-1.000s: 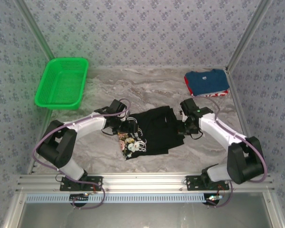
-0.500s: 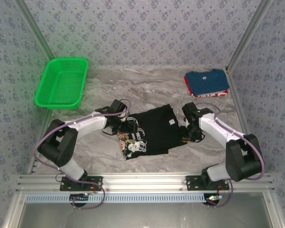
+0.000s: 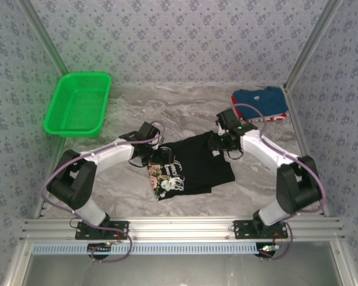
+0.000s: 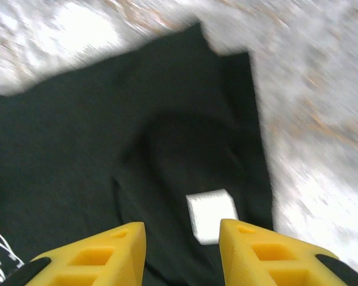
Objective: Fold the inside-out t-shirt
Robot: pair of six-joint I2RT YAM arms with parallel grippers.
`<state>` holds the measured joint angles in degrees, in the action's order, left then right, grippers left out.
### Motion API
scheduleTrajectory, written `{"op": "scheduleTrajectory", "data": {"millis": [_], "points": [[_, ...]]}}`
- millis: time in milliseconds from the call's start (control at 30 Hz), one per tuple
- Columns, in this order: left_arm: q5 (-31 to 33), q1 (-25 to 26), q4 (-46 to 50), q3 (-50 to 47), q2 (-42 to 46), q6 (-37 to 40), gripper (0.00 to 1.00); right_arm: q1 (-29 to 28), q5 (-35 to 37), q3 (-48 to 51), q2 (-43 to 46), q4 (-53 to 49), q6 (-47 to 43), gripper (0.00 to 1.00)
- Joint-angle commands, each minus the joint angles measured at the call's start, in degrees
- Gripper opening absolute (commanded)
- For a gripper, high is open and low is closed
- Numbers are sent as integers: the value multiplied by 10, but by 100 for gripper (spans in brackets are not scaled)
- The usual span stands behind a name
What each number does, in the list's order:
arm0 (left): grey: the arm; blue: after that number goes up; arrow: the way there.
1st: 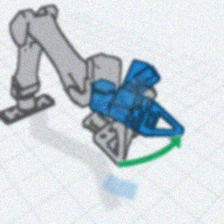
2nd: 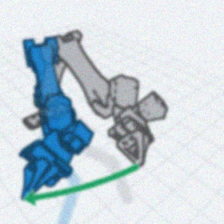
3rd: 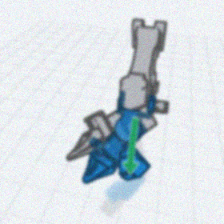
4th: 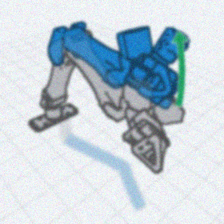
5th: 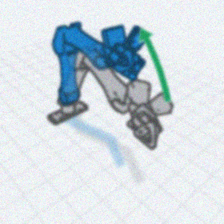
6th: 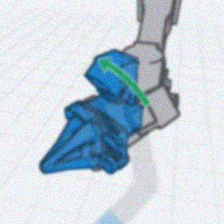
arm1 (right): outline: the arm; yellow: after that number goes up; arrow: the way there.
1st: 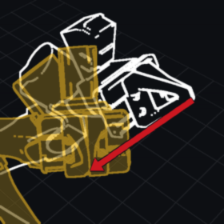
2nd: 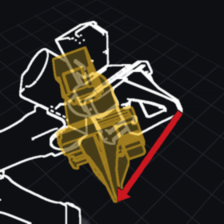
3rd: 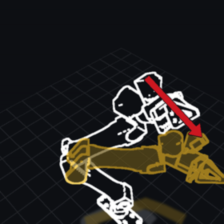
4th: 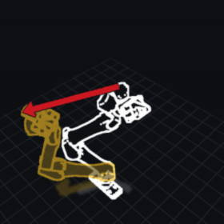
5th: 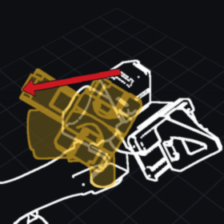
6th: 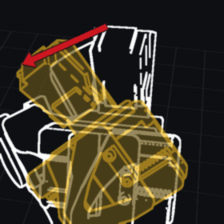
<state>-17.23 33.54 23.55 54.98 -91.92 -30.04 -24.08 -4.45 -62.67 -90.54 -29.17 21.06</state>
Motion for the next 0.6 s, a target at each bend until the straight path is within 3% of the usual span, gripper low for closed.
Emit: {"op": "scheduleTrajectory", "data": {"millis": [0,167,400,567], "points": [[3,3,-16,2,28,-1,82,-3,-40,-38,-59,80,-16,36],[-6,3,-27,-3,18,-4,82,1,-40,-91,-128,81,-13,33],[-3,4,-25,-15,5,-1,82,49,0,-124,-205,10,2,30],[-1,4,-21,-19,8,1,82,63,4,-115,-206,-7,-6,29]]}}
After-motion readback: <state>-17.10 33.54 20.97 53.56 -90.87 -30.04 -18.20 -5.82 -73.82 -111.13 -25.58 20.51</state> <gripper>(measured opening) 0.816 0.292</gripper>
